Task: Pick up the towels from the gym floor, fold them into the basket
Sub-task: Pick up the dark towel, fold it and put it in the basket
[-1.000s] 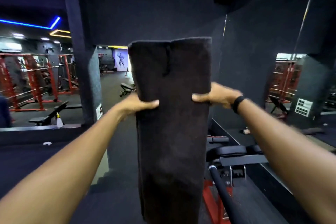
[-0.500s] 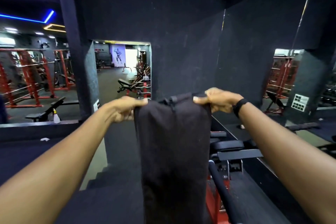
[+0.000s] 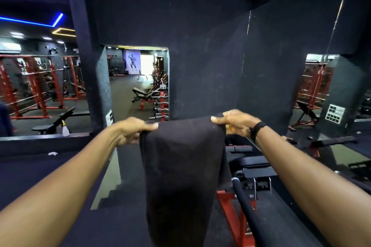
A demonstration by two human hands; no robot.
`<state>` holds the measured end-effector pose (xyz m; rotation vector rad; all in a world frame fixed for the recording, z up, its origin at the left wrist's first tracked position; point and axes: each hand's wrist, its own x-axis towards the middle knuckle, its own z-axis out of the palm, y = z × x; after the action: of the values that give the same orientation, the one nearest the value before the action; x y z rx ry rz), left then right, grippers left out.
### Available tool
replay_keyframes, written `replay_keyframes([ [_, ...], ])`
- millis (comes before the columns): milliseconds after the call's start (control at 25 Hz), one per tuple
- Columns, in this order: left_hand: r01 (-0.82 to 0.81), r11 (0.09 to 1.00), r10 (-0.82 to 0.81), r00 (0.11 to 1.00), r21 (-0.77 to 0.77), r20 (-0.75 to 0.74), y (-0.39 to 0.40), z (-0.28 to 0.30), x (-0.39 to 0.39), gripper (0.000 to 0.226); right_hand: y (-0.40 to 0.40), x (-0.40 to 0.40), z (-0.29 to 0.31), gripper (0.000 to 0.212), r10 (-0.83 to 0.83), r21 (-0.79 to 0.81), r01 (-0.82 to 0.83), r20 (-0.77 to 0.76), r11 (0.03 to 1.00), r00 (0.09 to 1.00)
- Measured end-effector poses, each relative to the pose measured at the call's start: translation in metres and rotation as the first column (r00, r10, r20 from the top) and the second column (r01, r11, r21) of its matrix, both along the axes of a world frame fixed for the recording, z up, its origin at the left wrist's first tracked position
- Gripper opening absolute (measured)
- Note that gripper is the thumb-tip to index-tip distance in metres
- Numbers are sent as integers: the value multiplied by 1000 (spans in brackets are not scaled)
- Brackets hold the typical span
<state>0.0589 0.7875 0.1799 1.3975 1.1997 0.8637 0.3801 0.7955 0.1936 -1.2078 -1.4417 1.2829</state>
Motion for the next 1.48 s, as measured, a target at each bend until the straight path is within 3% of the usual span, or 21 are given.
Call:
replay_keyframes([
  [80, 37, 994, -63, 964, 105, 258, 2, 15, -2, 55, -2, -2, 23, 15, 58, 110, -43, -144, 993, 988],
  [120, 75, 988, -107, 965, 138, 240, 1, 21, -3, 55, -4, -3, 29, 16, 93, 123, -78, -125, 989, 988],
  [240, 91, 993, -73, 972, 73, -222, -5, 10, -10, 36, -11, -9, 1, 17, 147, 8, -150, 164, 989, 975],
  [280, 28, 997, -9, 973, 77, -230, -3, 2, -13, 32, -8, -9, -11, 22, 137, -2, -139, 171, 990, 976],
  [400, -167, 984, 167, 986, 65, 0, 2, -14, -14, 19, 0, -9, -28, 15, 3, 26, -4, 30, 1000, 1000],
  [480, -222, 974, 219, 974, 46, 55, 2, -16, -9, 13, -3, -15, -21, 9, -33, 28, 32, 33, 999, 999],
  [560, -233, 970, 221, 962, 64, 158, 3, -12, -5, 10, -3, -19, -12, 12, -29, 67, 31, -19, 997, 999],
  [640, -156, 982, 118, 948, 109, 297, 1, -1, -9, 17, -6, -17, 3, 29, 54, 112, -42, -111, 993, 992],
  [720, -72, 988, 60, 994, 140, 88, 1, 6, -19, 43, -10, -17, 10, 31, 129, 78, -135, 75, 988, 989],
  [760, -106, 983, 113, 993, 150, -38, -1, 5, -21, 47, -12, -19, 7, 21, 120, 61, -132, 180, 989, 976],
  [800, -172, 971, 184, 981, 164, -63, 1, 3, -24, 41, -11, -20, 4, 10, 68, 84, -87, 214, 993, 975],
  [960, -314, 936, 279, 938, 160, 208, -2, 4, -16, 9, -6, -23, 2, 11, -102, 182, 88, 72, 979, 992],
  [1200, -356, 910, 257, 887, 212, 383, -4, 15, -13, 12, -5, -25, 16, 7, -87, 253, 104, -78, 962, 993],
  [1280, -382, 890, 264, 876, 248, 404, -7, 17, -10, 13, -8, -28, 20, 13, -88, 300, 102, -58, 948, 994],
  [1480, -414, 838, 286, 888, 355, 360, -12, 18, -9, 15, -2, -27, 17, 11, -288, 444, 245, 30, 862, 957],
])
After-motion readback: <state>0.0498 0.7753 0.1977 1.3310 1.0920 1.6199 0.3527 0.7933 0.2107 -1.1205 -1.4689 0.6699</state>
